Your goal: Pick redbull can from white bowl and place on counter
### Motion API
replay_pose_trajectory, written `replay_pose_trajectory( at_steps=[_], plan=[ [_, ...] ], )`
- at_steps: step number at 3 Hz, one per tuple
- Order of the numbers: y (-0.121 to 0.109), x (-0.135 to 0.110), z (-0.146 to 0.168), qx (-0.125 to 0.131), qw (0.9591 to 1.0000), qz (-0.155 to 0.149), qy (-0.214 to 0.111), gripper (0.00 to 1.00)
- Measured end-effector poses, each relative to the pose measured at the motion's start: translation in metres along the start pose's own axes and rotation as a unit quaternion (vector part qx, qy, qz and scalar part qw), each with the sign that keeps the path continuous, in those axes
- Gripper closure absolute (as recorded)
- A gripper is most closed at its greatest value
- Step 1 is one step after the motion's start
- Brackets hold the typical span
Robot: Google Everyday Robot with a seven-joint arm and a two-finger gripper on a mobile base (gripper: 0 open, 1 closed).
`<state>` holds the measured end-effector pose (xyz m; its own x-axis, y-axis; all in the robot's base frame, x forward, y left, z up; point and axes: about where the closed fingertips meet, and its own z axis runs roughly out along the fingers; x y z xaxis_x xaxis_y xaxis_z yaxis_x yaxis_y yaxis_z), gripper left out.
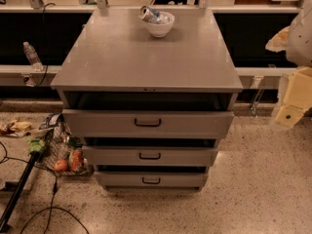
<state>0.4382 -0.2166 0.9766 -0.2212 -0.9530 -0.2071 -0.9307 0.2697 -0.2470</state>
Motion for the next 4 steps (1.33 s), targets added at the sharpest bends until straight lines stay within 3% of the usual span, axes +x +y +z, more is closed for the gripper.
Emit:
replay_pose_trajectory(
  at_steps=[1,2,3,4],
  plan=[
    [0.000,0.000,0.000,0.000,1.0000,0.000,0.000,0.00],
    [-0.020,-0.009,0.008,0.008,0.9987,0.013,-0.048,0.00],
    [-0.102,-0.050,0.027,0.044,0.9810,0.031,-0.186,0.00],
    [-0.172,-0.092,0.043,0.081,0.9490,0.052,-0.300,0.00]
  ],
)
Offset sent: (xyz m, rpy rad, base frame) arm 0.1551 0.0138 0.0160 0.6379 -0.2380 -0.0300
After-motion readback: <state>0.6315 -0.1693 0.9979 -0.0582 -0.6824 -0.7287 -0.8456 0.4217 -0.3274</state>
